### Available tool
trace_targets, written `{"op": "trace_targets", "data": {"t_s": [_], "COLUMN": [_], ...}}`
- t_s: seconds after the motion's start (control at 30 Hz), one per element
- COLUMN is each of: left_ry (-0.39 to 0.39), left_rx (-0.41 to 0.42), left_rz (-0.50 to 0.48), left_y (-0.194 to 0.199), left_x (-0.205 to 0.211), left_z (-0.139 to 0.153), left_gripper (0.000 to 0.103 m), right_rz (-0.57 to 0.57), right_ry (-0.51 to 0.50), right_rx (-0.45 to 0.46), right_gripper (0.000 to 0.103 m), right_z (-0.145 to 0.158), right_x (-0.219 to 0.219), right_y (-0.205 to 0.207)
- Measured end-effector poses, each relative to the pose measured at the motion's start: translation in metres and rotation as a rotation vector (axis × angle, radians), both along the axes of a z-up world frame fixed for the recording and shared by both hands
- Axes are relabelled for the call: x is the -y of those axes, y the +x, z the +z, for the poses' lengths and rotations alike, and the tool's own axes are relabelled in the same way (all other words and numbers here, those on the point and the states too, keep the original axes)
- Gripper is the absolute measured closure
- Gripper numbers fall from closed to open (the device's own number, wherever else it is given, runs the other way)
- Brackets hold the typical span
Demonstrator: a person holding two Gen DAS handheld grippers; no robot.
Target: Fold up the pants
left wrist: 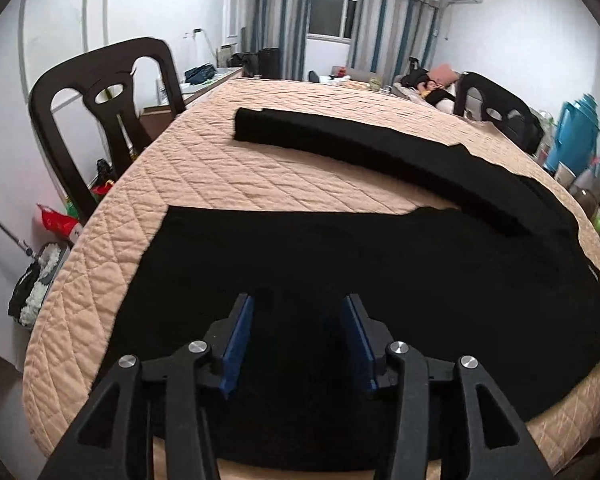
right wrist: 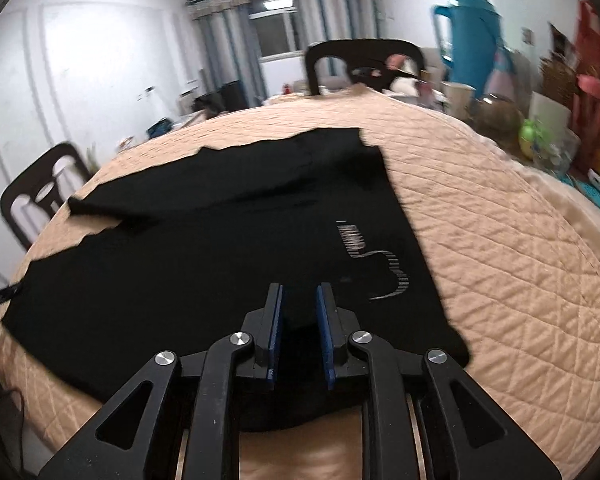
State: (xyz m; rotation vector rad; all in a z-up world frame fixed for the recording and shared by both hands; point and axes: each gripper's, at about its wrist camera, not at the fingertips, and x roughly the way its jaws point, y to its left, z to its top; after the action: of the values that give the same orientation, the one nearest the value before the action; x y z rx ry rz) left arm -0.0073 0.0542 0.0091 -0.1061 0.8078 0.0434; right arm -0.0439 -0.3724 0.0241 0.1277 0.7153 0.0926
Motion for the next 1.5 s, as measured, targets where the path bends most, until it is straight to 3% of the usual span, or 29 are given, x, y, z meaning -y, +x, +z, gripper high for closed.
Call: {"op": "trace_targets", "data": {"t_s": [0.23, 0.77, 1.03, 1.23, 1.33, 1.5], "left_ry": [0.040, 0.042, 0.063, 0.076, 0.084, 0.102], "left_rx": [-0.008, -0.023, -0.003, -0.001, 0.007, -0.026], "left_rz": [-0.016, -0.054, -0.118, -0.178, -0.196, -0.226], "left_y": [0.000, 0.009, 0.032, 0.080, 0.116, 0.191], "left_x": [0.011, 0.020, 0.026, 0.034, 0.039, 0.052], "left_z": [-0.007, -0.007, 0.017, 0.041, 0.054, 0.054], "left_gripper": [0.051, 0.051, 0.051, 0.048, 0.042, 0.036], "right_rz": [0.031, 0.043, 0.076, 0.172, 0.231, 0.303], "right_ry": [-0.063, -0.052, -0.044, -0.102, -0.135, -0.132], "right_rx": [-0.030, -0.032, -0.020, -0.036, -0.047, -0.125], "right_gripper": [0.077, 0.077, 0.077, 0.075, 0.056, 0.055], "right_z": [-0.014, -0.012, 0.009, 0.026, 0.035, 0.035], "right_x": [-0.014, -0.016, -0.014, -0.030, -0.040, -0.052], "right_y": [0.007, 0.006, 0.024, 0.071, 0.107, 0.188]}}
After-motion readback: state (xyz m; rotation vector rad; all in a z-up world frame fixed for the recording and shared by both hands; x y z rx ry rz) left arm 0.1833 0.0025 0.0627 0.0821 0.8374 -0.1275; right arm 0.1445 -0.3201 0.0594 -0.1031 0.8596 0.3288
